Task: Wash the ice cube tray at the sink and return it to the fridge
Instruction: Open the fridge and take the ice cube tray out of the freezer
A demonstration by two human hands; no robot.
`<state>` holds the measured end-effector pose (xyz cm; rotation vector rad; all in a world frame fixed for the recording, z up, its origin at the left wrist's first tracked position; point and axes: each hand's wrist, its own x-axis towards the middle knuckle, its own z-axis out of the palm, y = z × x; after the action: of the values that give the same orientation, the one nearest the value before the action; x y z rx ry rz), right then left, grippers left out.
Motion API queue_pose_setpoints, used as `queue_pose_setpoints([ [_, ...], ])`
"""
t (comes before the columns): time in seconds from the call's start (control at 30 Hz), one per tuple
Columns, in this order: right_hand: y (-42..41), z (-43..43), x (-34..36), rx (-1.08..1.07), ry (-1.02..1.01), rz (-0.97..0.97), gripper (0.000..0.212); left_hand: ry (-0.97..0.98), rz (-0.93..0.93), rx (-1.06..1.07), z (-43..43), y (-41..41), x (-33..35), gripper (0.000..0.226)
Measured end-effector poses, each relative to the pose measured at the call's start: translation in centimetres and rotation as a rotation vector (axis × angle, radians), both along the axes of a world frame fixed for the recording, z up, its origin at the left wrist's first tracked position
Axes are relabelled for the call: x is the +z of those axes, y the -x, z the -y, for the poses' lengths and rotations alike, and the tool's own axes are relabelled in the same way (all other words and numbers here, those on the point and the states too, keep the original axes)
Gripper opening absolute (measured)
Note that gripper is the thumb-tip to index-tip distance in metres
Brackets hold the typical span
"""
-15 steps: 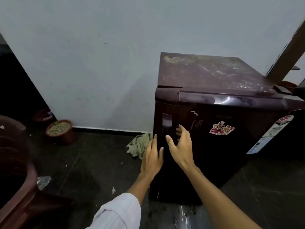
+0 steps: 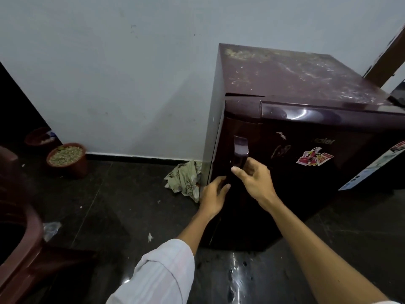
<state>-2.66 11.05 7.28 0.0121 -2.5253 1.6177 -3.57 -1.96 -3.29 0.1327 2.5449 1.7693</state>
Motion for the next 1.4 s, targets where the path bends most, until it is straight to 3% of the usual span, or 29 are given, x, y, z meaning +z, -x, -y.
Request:
queue_pose_setpoints([
  [0.2,-0.4,0.8,-0.5,-0.041,0.037,0.005,0.020,-0.126,0.002,0.018,-0.2,-0.2,-0.8,0.039],
  [0.6,-1.8,1.6,-0.5,-0.110,0.118,0.019,0.016,-0.057,-0.161,0.085,-0.9,-1.3,-2.2,0.042],
  [1.1,-13.4,-4.4,-1.8,0.087,0.099,-0.051,0.025,-0.080,-0.204,0.187,-6.1,-14.9,-2.1,0.039],
  [1.4,-22.3,-10.1,-2.2,0.087,0.123,-0.039,0.016,0.001,-0.212,0.216,-11.8,-23.9,-1.7,0.038],
])
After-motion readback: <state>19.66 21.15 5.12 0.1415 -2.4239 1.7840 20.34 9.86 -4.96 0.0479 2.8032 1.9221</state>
